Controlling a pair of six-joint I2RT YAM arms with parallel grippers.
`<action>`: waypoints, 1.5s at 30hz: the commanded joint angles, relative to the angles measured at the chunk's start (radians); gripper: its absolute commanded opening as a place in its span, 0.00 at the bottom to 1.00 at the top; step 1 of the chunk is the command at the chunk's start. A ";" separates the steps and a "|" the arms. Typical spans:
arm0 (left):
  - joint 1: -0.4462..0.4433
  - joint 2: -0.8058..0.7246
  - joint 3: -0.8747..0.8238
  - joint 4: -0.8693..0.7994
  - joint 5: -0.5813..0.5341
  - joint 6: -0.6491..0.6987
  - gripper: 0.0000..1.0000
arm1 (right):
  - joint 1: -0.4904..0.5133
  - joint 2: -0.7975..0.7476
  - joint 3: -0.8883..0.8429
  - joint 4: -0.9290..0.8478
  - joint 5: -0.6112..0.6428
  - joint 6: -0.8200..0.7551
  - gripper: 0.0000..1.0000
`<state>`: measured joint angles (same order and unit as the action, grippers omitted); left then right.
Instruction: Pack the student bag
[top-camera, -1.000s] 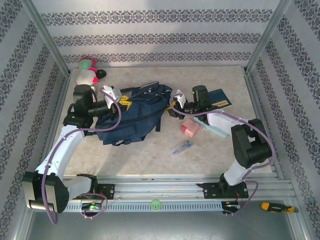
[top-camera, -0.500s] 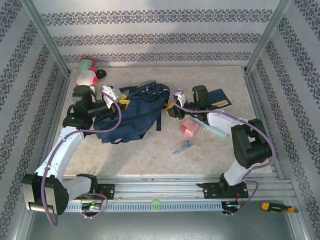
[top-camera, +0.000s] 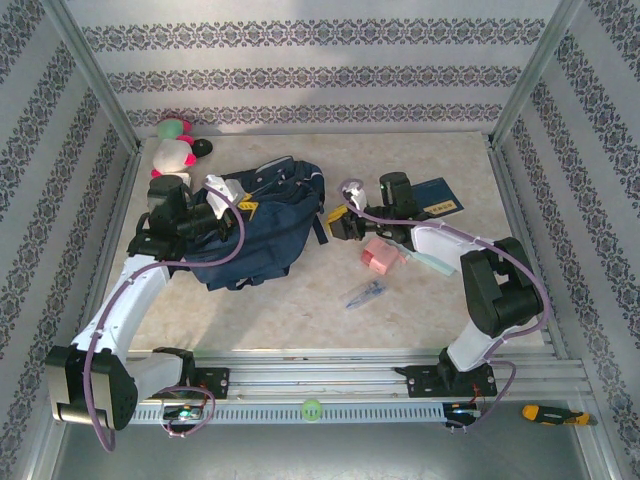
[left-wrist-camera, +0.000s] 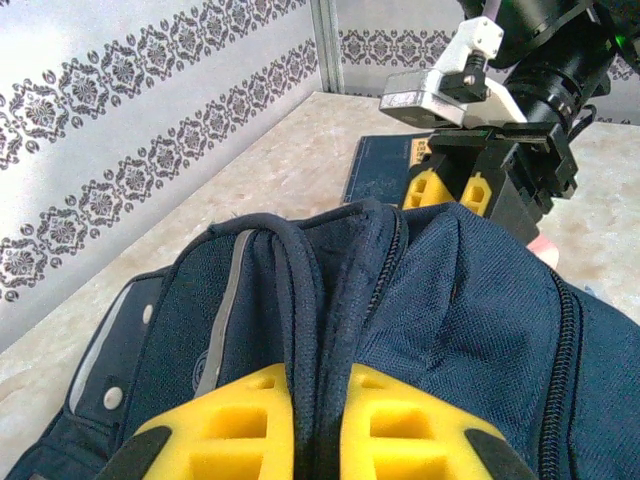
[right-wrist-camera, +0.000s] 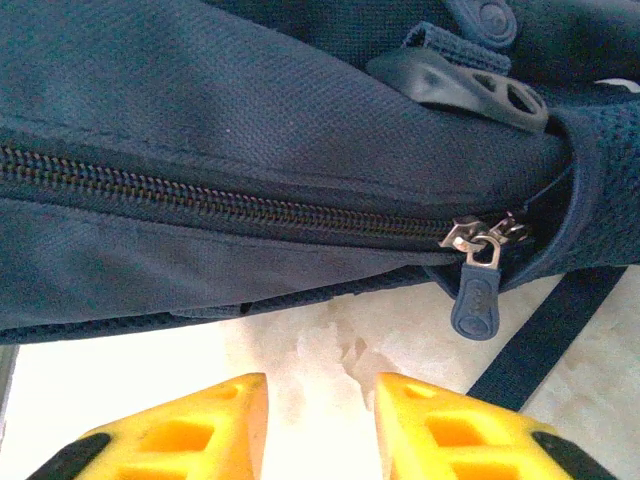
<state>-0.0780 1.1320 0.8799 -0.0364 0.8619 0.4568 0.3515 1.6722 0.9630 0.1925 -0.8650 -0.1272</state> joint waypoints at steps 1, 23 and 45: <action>0.009 -0.047 0.023 0.158 0.088 -0.034 0.00 | 0.010 0.053 0.044 0.023 0.020 -0.006 0.41; 0.009 -0.037 0.012 0.194 0.090 -0.064 0.00 | -0.002 0.141 0.099 0.072 -0.044 0.002 0.18; -0.079 -0.026 0.016 0.066 -0.294 0.057 0.00 | 0.114 -0.072 0.019 -0.043 0.149 -0.073 0.00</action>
<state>-0.1539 1.1210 0.8764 -0.0189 0.6853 0.5095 0.4282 1.6566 0.9901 0.1875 -0.7734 -0.1318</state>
